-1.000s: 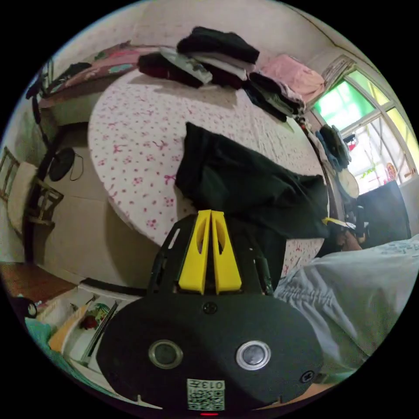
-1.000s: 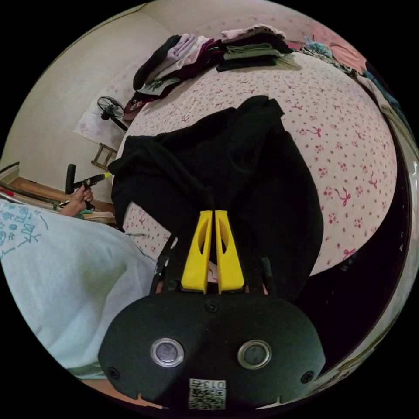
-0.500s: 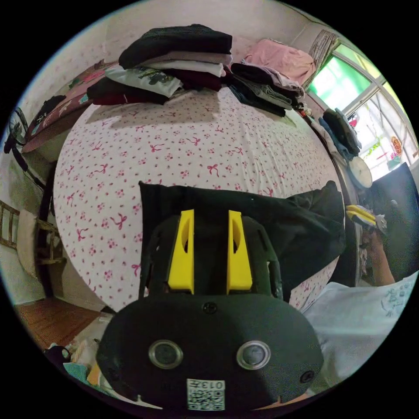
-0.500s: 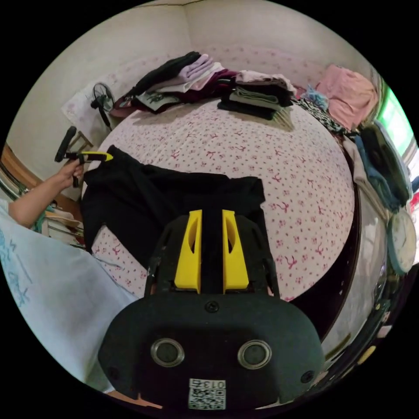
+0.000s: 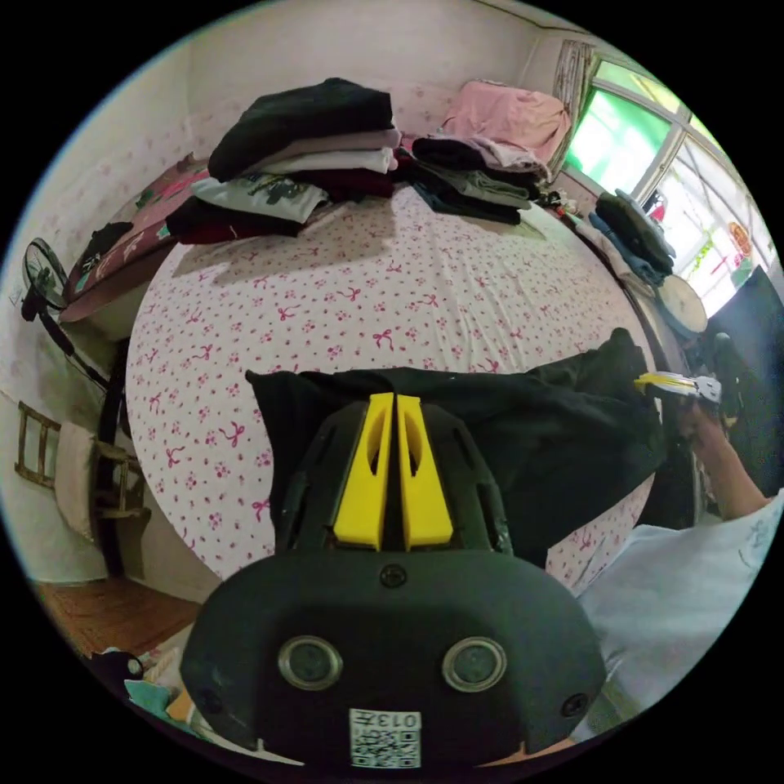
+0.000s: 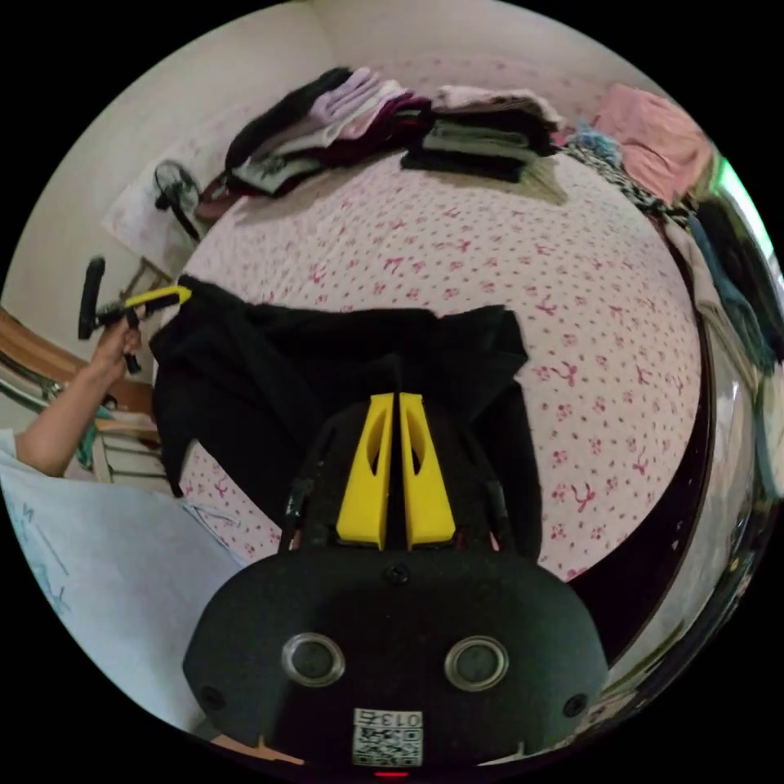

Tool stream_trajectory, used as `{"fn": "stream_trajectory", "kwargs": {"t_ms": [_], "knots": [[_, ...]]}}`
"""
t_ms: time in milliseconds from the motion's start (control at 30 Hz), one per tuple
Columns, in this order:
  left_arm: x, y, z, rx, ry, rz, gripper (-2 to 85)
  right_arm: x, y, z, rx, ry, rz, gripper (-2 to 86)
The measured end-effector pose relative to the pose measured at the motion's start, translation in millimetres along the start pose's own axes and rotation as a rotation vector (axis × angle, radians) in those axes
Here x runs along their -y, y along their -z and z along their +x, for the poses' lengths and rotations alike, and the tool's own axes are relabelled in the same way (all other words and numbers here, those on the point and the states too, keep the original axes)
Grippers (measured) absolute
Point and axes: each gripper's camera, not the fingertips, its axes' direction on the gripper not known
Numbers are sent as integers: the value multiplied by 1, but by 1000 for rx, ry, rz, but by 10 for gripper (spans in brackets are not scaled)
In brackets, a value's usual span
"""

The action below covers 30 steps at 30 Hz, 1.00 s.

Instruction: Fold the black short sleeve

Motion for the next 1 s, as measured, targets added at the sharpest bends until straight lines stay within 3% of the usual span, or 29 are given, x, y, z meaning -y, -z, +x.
{"fn": "stream_trajectory", "kwargs": {"t_ms": [200,333,433,533,667,767,900,967,1000], "knots": [[-49,53,-2,-276,-84,91,0,-71,73,77,89,-215,302,9],[-96,20,-9,-279,-26,-180,0,-111,66,113,60,-361,215,10],[-114,7,-6,-368,18,-282,3,-123,48,122,66,-415,140,11],[-113,26,12,-350,-91,-255,10,-125,42,129,72,-424,137,11],[-105,62,12,-461,-102,-112,32,-119,45,140,58,-383,125,12],[-101,81,-3,-340,32,-9,70,-115,45,146,50,-360,117,12],[-90,50,-8,-237,118,-196,110,-113,44,155,62,-363,122,12],[-84,44,-5,-199,132,-224,96,-111,47,160,60,-353,127,12],[-80,44,-3,-183,142,-229,49,-111,48,161,58,-350,127,12]]}}
